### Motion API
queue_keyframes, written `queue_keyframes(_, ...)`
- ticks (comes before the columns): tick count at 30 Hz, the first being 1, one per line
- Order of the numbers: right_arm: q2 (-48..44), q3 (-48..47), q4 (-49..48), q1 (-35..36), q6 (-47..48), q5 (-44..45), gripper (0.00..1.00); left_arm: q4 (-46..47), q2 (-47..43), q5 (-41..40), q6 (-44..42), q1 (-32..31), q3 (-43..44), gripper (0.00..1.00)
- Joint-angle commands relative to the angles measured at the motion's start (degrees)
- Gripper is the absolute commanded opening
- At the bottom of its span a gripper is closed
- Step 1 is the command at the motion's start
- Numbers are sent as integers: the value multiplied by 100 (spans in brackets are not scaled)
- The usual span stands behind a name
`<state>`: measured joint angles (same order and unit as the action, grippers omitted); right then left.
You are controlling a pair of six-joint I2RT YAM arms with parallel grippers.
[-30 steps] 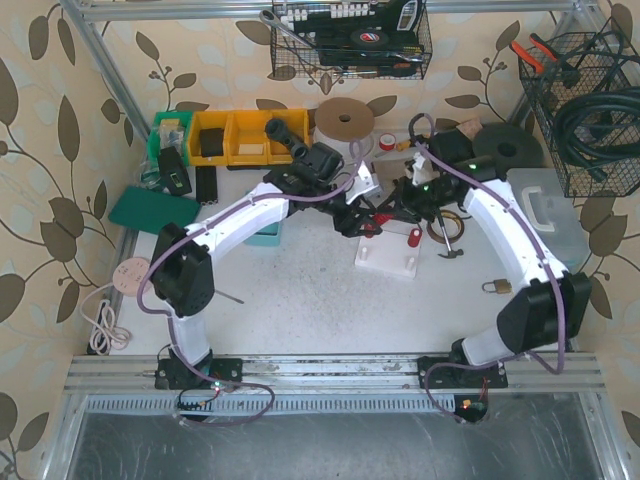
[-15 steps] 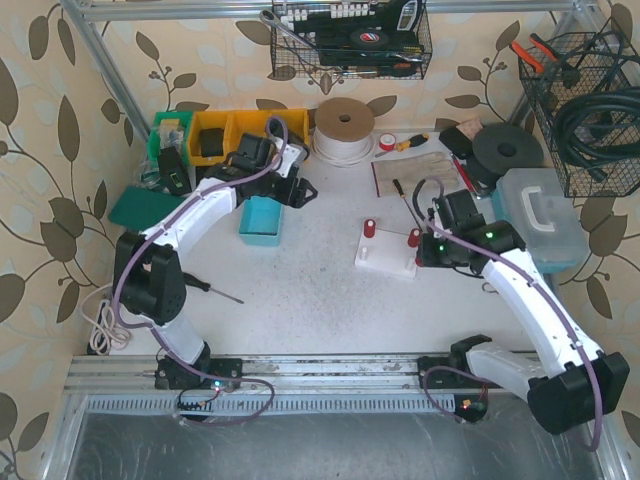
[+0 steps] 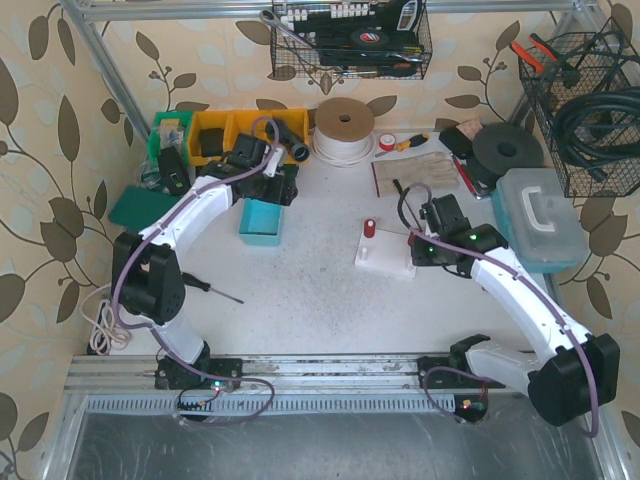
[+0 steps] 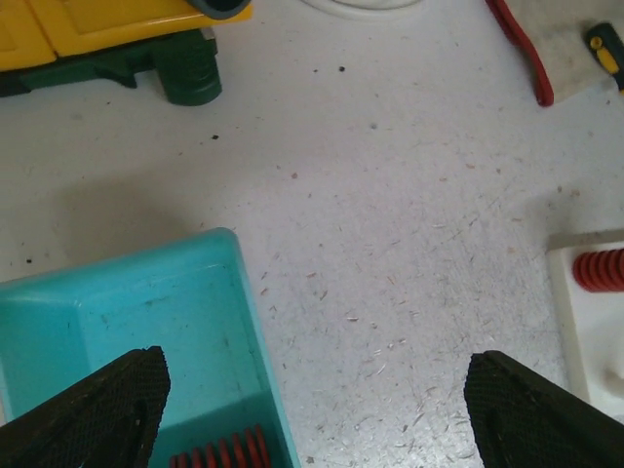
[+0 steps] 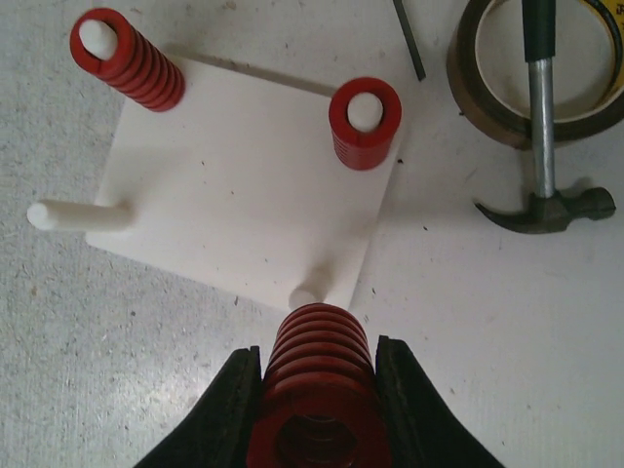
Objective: Install the large spring
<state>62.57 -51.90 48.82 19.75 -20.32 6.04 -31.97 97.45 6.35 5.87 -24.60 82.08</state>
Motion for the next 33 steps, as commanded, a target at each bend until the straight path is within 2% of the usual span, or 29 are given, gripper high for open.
queue_keyframes(1, 170, -26, -475, 34, -17, 50, 0, -26, -166, 443, 458, 391, 128, 86)
queue_keyframes(5, 417, -55, -518, 37, -32, 43, 0, 39, -145, 864, 628, 718, -14, 86)
queue_keyframes(12, 587, 70, -803, 42, -63, -149, 0, -188, -78, 778, 431, 836, 94, 86)
queue_keyframes(16, 752, 164, -743, 42, -101, 79, 0, -282, -24, 712, 359, 843, 177, 86)
queue_keyframes(22, 816, 326, -836, 38, -162, 35, 0, -511, -32, 247, 304, 843, 263, 86)
queue_keyframes(27, 1001, 178, -680, 41, -66, 209, 0, -710, -56, -533, 413, 851, 310, 87)
queue_keyframes(30, 880, 35, -500, 40, -78, 170, 0, -770, -60, -640, 615, 909, 313, 93)
queue_keyframes(33, 693, -96, -314, 42, -78, 126, 0, -806, -47, -294, 820, 1078, 279, 99)
